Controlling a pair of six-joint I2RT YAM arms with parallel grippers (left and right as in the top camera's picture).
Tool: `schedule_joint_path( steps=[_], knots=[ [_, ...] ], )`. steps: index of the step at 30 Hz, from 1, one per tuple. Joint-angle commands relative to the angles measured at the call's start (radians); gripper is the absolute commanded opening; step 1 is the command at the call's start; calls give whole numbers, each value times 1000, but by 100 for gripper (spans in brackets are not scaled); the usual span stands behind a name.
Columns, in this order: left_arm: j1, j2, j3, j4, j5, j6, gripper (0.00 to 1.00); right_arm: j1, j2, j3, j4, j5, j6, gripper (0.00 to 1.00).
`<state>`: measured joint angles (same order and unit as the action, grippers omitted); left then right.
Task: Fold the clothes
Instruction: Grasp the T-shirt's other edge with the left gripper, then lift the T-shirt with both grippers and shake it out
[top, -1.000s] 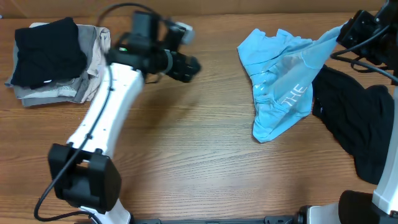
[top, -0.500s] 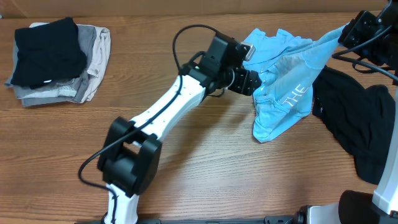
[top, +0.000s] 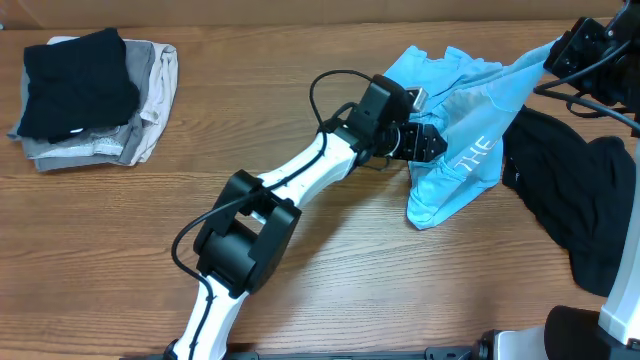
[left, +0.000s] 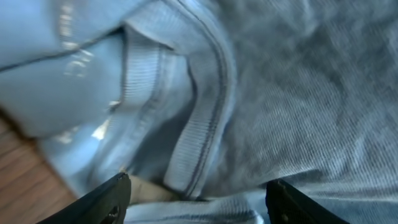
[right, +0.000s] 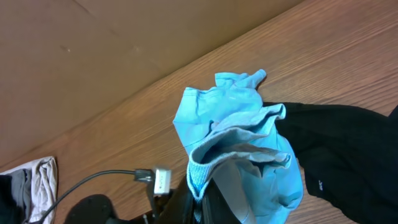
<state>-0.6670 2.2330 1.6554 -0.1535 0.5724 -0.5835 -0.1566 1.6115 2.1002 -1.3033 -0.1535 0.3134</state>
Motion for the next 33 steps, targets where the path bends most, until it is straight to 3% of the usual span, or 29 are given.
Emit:
schedule_joint_path(
  steps=[1, 7, 12, 15, 20, 23, 30, 33],
  knots=[
    [-28, 43, 47, 25, 19, -26, 72, -3, -11, 0, -6, -5, -6, 4],
    [-43, 96, 101, 19, 74, -26, 68, -3, -11, 0, -12, -4, -22, 4],
    [-42, 95, 103, -64, 191, 42, 34, -3, -11, 0, -14, 11, -29, 4],
    [-17, 95, 106, -140, 224, 68, 4, -3, -11, 0, -18, 19, -29, 4],
    [84, 88, 181, -303, 266, 71, 4, -3, -11, 0, -16, 22, -29, 4],
    [175, 66, 282, -459, 249, 167, 4, -3, -11, 0, -5, 21, -27, 4],
    [396, -35, 612, -911, -72, 400, 4, -3, -12, 14, 25, 18, -25, 4],
    [470, -77, 737, -1025, -170, 455, 4, -3, -13, 38, 27, 18, -25, 4]
  ],
)
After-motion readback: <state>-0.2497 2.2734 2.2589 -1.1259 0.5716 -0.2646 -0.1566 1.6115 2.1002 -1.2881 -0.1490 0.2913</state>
